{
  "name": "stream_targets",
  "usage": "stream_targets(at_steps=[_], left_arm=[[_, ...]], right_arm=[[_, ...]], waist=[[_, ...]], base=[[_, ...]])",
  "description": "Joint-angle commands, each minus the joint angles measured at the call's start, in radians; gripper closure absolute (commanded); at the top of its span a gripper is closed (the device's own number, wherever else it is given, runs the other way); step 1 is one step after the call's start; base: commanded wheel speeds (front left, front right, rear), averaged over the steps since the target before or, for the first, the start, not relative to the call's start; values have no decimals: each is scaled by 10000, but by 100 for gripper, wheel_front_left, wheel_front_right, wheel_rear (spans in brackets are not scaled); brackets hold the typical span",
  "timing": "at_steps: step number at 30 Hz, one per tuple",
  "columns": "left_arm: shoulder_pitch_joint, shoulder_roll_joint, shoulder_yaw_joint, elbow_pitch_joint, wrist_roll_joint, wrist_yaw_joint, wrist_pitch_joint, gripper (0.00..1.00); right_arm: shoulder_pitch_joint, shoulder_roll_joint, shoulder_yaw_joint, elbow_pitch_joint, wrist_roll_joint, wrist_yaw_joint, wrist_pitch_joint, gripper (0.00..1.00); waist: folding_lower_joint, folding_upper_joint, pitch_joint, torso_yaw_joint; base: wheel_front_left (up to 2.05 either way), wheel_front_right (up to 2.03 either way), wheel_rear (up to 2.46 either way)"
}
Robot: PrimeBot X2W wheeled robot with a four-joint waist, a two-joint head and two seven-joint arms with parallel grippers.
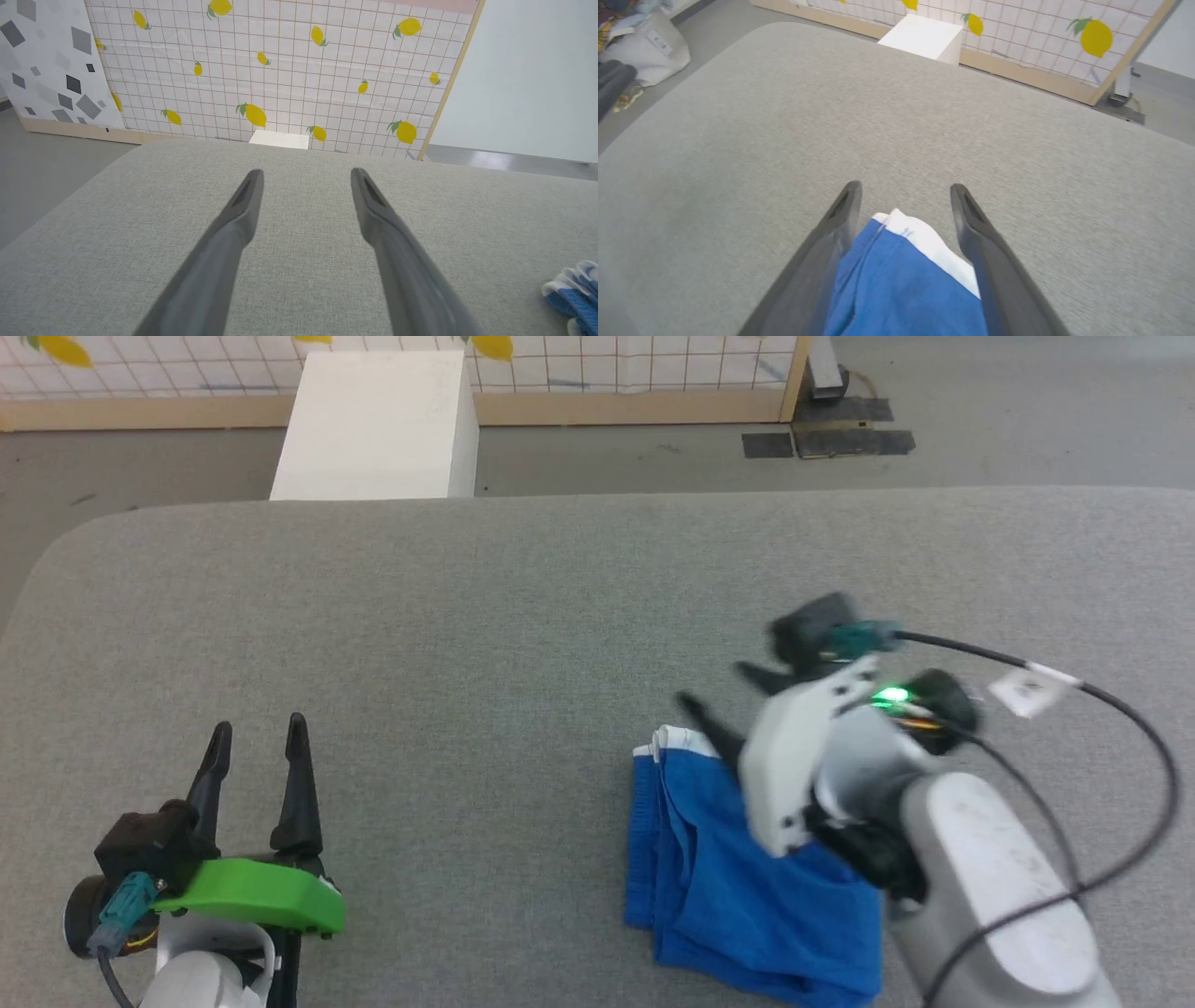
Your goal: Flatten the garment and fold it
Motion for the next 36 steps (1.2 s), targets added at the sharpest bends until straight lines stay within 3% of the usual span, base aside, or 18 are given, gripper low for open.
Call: stream_targets(at_steps=[1,6,10,20,21,23,24,29,32,36], left_arm=[[17,48,-8,-2,6,59,-42,0],[8,12,-72,28,18,90,-42,0],[-4,7,-118,50,35,67,-43,0],[-112,-102,-204,90,57,8,-45,0],[-115,-108,-204,90,62,3,-46,0],[-107,-119,-190,100,56,0,-46,0],[-101,-122,-172,102,48,1,-46,0],[30,-67,11,-31,40,64,-46,0],[148,5,80,-175,27,77,-44,0],[275,152,215,-411,-15,121,-22,0]], right_arm=[[445,-18,-418,-195,-454,-13,71,0],[1839,-18,-1879,-811,-1650,-13,649,0],[2884,-17,-2480,-1019,-1855,-13,1101,0],[3608,-17,-2203,-129,-1787,-13,1309,0],[3576,-17,-2211,-26,-1798,-13,1307,24],[3449,-17,-2196,114,-1957,-13,1166,88],[3398,-17,-2141,201,-2047,-13,1151,100],[3062,-136,-1722,343,-2278,-13,1088,100],[2722,-679,-1117,259,-2166,-13,1165,100],[1910,-1722,142,103,-1873,-13,1368,100]], waist=[[0,0,-59,-71],[0,0,-43,-95],[0,0,40,-84],[0,0,242,67],[0,0,246,77],[0,0,258,92],[0,0,258,94],[0,0,236,-211],[0,0,334,-711],[0,0,699,-1964]], base=[[0,0,0],[0,0,0],[0,0,0],[0,0,0],[0,0,0],[0,0,0],[0,0,0],[0,0,0],[0,0,0],[0,0,0]])
